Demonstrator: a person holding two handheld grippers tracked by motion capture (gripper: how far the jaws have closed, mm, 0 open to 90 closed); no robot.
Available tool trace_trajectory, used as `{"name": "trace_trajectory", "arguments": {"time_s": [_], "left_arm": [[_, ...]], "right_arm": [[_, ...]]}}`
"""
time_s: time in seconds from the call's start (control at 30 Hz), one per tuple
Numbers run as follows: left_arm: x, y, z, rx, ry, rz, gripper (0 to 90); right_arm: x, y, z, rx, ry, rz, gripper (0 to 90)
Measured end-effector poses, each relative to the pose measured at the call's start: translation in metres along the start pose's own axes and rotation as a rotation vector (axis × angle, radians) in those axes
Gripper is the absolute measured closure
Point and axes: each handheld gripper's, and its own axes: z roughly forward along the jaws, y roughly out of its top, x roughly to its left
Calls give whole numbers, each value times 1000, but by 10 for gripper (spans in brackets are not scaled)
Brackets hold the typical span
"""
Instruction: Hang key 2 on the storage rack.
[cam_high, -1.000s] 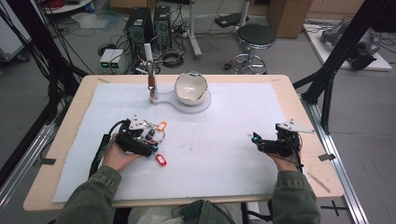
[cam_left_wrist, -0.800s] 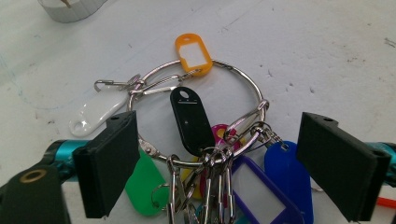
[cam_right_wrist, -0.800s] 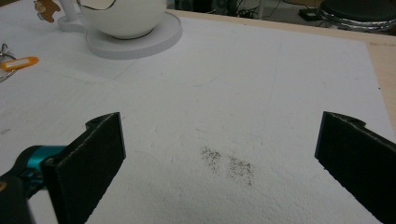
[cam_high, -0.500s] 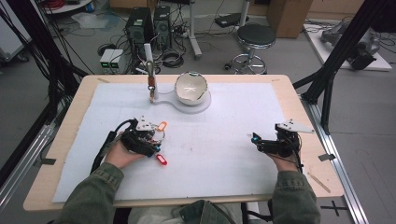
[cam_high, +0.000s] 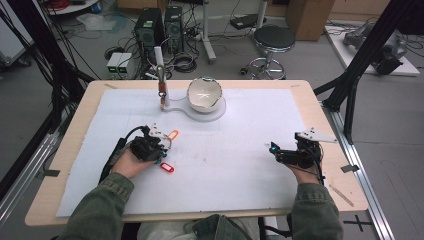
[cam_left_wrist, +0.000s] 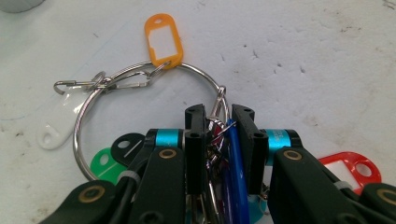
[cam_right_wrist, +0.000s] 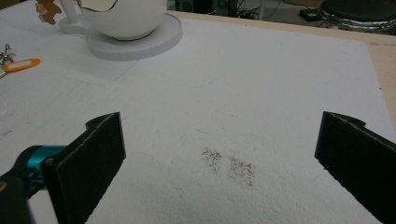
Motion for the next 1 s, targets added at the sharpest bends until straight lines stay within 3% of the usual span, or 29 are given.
{"name": "trace_trajectory", "arguments": {"time_s": [0.27, 1.0], "left_arm": [[1, -1, -5, -17, 4, 1, 774], [17, -6, -35, -120, -5, -89, 781]], "right_arm": [[0, 0, 0, -2, 2, -4, 7], [0, 0, 0, -1, 9, -3, 7]]}}
